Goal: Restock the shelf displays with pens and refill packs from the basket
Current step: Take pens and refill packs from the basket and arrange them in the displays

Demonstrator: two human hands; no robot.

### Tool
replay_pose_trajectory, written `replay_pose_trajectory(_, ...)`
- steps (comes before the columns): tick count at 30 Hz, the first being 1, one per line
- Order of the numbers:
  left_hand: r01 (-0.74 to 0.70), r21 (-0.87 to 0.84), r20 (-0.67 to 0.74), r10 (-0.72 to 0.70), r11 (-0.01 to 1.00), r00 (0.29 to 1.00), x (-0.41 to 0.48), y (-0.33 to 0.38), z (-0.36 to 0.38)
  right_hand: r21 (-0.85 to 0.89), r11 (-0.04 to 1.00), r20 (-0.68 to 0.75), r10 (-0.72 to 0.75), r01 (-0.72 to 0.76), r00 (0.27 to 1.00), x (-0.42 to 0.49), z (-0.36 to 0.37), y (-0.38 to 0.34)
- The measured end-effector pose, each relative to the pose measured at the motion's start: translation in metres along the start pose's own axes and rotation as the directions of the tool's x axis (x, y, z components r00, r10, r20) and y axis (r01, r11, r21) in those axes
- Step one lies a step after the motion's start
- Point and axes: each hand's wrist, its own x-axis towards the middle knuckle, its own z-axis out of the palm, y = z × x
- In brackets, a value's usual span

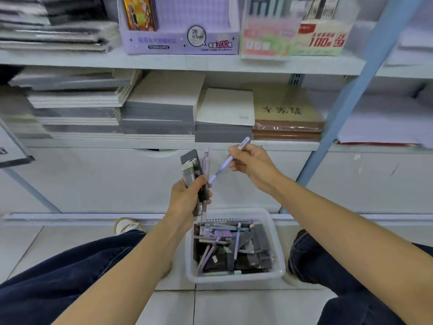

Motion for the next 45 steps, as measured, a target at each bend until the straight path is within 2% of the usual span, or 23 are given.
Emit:
replay_pose_trajectory(4,-0.083,-0.100,-0.099,0.073,0.992,0.992,-0.003,0.037,0.002,-0.025,0.995,0.185,0.096,-0.093,0.978,0.001,0.001,-0.042)
replay_pose_trajectory(10,-0.182,-0.158,-0.226,0.144,0.971,0.963,-0.009,0.084,0.005,-0.213,0.975,0.259,0.000,0.057,0.966,-0.004,0.010,-0.079)
replay_pose_trajectory(13,-0.226,-0.182,-0.250,0.177,0.957,0.952,-0.013,0.103,0.013,-0.405,0.899,0.326,-0.028,0.166,0.945,-0.008,0.013,-0.094)
replay_pose_trajectory(15,-0.268,-0.169,-0.225,0.227,0.949,0.947,-0.016,0.115,0.019,-0.521,0.817,0.427,-0.002,0.248,0.904,-0.012,0.015,-0.104)
replay_pose_trajectory(18,-0.320,-0.097,-0.176,0.300,0.943,0.938,-0.022,0.133,0.032,-0.592,0.716,0.580,0.060,0.370,0.812,-0.017,0.019,-0.118)
replay_pose_trajectory(20,-0.345,-0.056,-0.148,0.334,0.937,0.931,-0.026,0.145,0.041,-0.616,0.666,0.603,0.054,0.422,0.796,-0.021,0.021,-0.131)
replay_pose_trajectory(23,-0.388,-0.075,-0.072,0.383,0.918,0.921,-0.032,0.166,0.057,-0.558,0.678,0.572,-0.103,0.478,0.814,-0.023,0.017,-0.158)
replay_pose_trajectory(26,-0.439,-0.072,-0.008,0.440,0.895,0.898,-0.034,0.187,0.070,-0.473,0.701,0.424,-0.350,0.534,0.835,-0.023,0.006,-0.196)
replay_pose_trajectory(29,-0.455,-0.041,0.043,0.456,0.890,0.889,-0.030,0.204,0.082,-0.417,0.686,0.224,-0.558,0.596,0.799,-0.016,-0.009,-0.237)
replay_pose_trajectory(32,-0.472,-0.051,0.073,0.475,0.880,0.877,-0.020,0.220,0.088,-0.451,0.656,0.043,-0.661,0.605,0.749,-0.003,-0.021,-0.273)
replay_pose_trajectory(34,-0.492,-0.039,0.093,0.493,0.870,0.865,-0.012,0.231,0.091,-0.490,0.638,0.010,-0.677,0.594,0.736,0.008,-0.026,-0.291)
replay_pose_trajectory(37,-0.511,-0.022,0.113,0.510,0.859,0.853,0.001,0.246,0.097,-0.548,0.633,0.033,-0.636,0.546,0.771,0.026,-0.025,-0.307)
replay_pose_trajectory(41,-0.513,0.031,0.137,0.505,0.858,0.852,0.018,0.263,0.104,-0.595,0.615,-0.001,-0.644,0.518,0.765,0.050,-0.025,-0.320)
replay_pose_trajectory(45,-0.548,0.027,0.165,0.537,0.836,0.827,0.032,0.271,0.109,-0.677,0.599,0.088,-0.511,0.428,0.855,0.069,-0.023,-0.312)
